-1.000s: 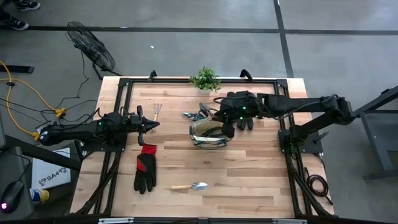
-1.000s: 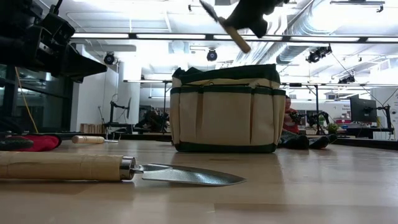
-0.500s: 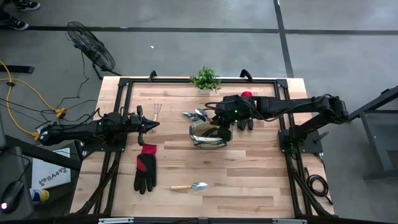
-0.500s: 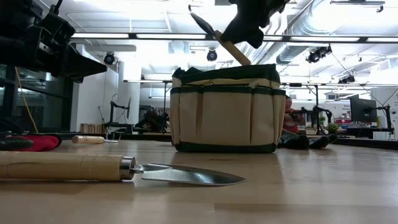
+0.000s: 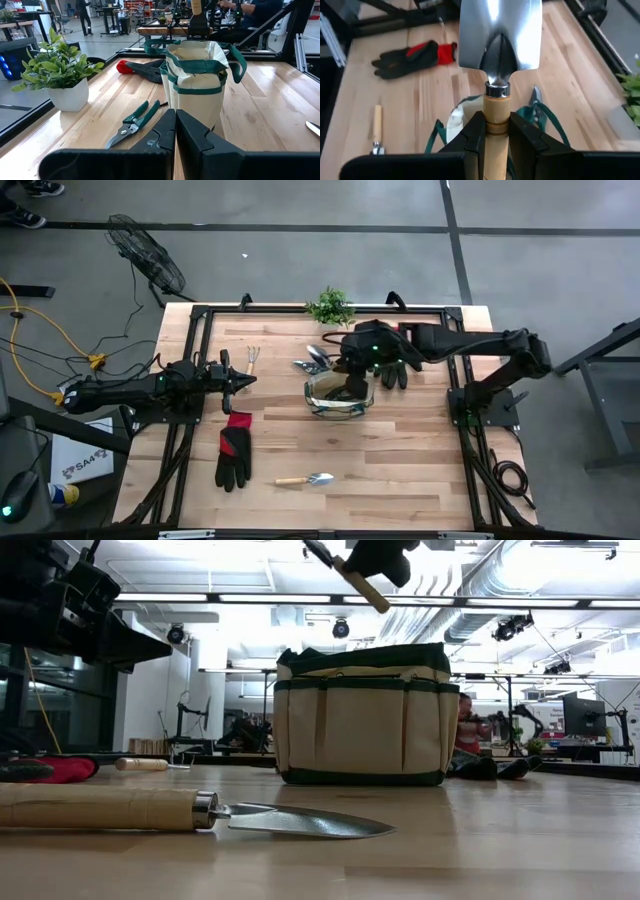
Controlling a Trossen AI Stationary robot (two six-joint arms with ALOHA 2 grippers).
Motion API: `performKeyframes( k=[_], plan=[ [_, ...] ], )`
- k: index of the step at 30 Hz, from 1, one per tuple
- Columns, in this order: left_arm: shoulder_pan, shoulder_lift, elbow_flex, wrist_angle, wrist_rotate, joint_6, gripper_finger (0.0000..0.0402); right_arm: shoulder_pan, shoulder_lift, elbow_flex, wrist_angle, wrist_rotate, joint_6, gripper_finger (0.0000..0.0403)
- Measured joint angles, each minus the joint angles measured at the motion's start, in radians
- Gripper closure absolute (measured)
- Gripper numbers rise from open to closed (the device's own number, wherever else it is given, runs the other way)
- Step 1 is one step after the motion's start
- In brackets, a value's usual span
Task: Pick & Place Garden tools in Gardening bag
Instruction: Put the brown trowel into the gardening bag
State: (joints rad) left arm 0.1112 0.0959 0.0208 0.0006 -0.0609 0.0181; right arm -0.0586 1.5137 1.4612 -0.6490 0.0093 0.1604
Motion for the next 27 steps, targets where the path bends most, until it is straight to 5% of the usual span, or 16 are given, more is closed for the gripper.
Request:
performKeyframes(
  k=[10,27],
  plan=[
    [0.000,0.000,0.000,0.000,0.000,0.000,0.0391,-0.001,0.159,0.209,-0.280,-0.044,-0.008,0.0352],
    [0.000,0.000,0.000,0.000,0.000,0.000,0.0391,0.007,0.179,0.370,-0.443,-0.035,0.001,0.0352]
  ],
)
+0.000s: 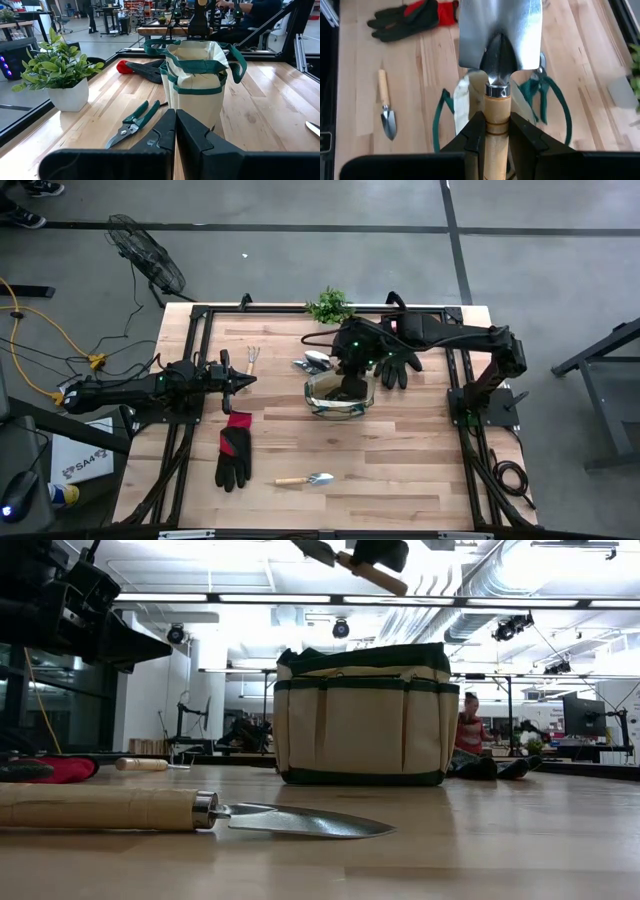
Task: Pick & Place Garden tools in Gardening bag
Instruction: Put the brown trowel into the gardening bag
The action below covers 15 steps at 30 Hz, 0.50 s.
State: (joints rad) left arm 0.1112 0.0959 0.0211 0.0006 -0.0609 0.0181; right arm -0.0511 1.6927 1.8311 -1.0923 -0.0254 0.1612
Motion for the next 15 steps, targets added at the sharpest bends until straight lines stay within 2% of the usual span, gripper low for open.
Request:
performKeyframes(
  k=[15],
  plan=[
    [0.000,0.000,0.000,0.000,0.000,0.000,0.0391,0.012,0.000,0.003,-0.069,-0.003,0.018,0.0352]
  ],
)
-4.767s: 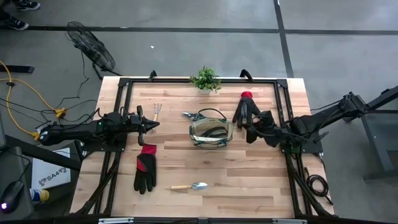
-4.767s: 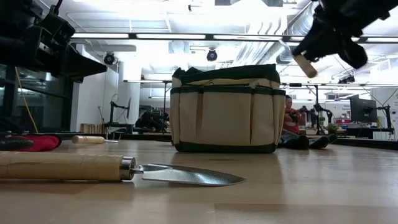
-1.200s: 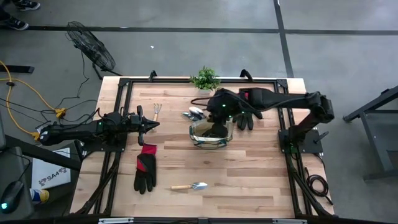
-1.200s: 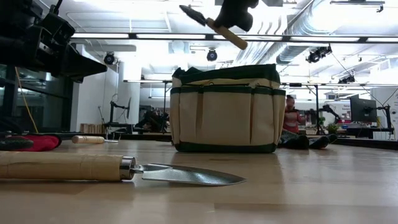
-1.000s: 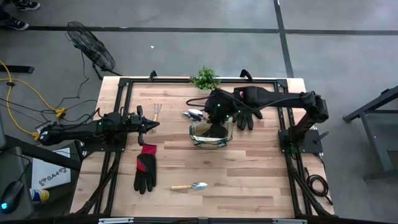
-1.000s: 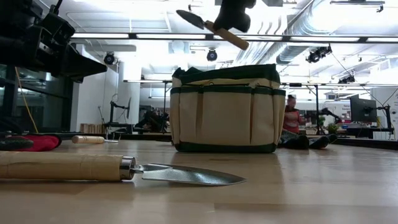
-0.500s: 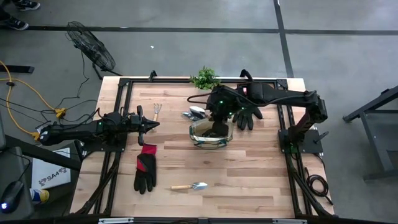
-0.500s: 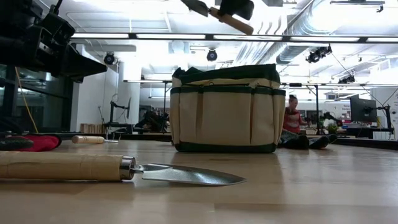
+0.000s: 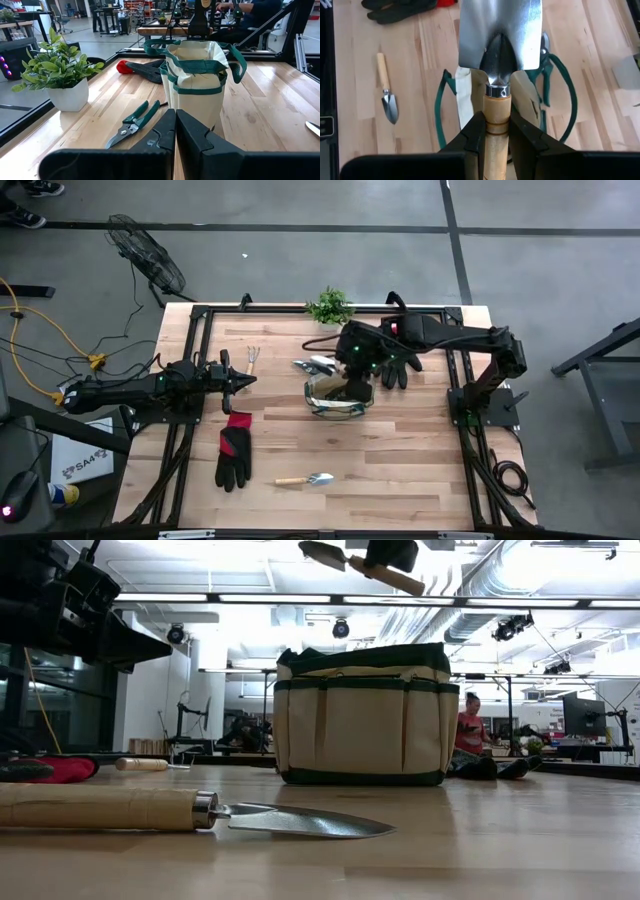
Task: Pick & Place Garden tools in Gardening bag
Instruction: Put the brown trowel into the gardening bag
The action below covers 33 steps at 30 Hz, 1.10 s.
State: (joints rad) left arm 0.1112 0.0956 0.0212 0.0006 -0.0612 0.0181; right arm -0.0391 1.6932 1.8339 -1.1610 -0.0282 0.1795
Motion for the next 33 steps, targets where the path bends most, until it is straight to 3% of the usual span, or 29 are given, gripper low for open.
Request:
performKeyframes(
  k=[15,33],
  plan=[
    [0.000,0.000,0.000,0.000,0.000,0.000,0.0391,0.000,0.100,0.000,-0.049,-0.007,-0.023,0.0352],
    [0.000,0.000,0.000,0.000,0.000,0.000,0.0391,0.001,0.115,0.000,-0.069,-0.030,-0.026,0.0352]
  ],
)
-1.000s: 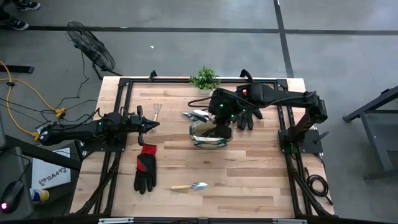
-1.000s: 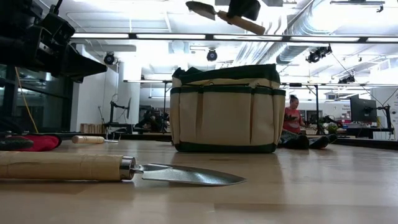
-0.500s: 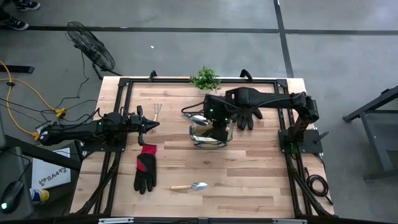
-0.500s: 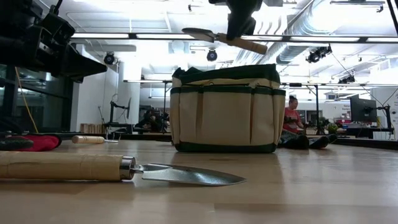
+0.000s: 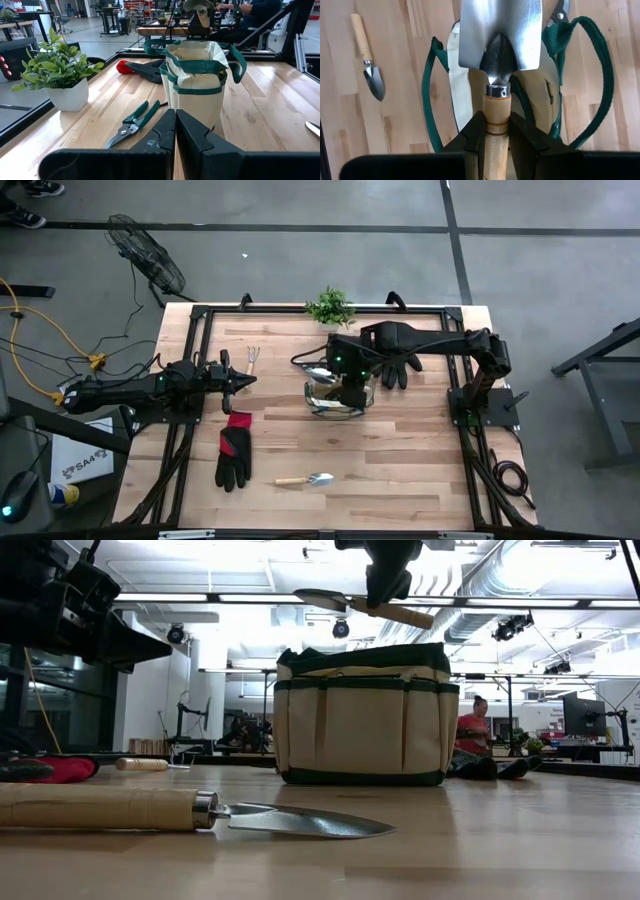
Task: Pick & Place Garden tools in Gardening bag
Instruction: Put the brown trowel into the gardening bag
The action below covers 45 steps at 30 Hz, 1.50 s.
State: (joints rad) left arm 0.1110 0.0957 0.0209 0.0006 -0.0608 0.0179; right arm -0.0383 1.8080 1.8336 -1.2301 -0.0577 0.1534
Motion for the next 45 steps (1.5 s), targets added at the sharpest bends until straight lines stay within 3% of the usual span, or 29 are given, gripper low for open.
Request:
performKeyframes(
  k=[11,16,45],
  plan=[
    [0.000,0.000,0.000,0.000,0.000,0.000,0.0391,0.001,0.070,0.000,-0.018,0.016,-0.080,0.0352],
    [0.000,0.000,0.000,0.000,0.000,0.000,0.0391,0.009,0.096,-0.001,-0.030,0.077,-0.115,0.0352],
    [0.000,0.000,0.000,0.000,0.000,0.000,0.0391,0.037,0.099,-0.051,-0.008,0.169,-0.097,0.0353]
  ],
)
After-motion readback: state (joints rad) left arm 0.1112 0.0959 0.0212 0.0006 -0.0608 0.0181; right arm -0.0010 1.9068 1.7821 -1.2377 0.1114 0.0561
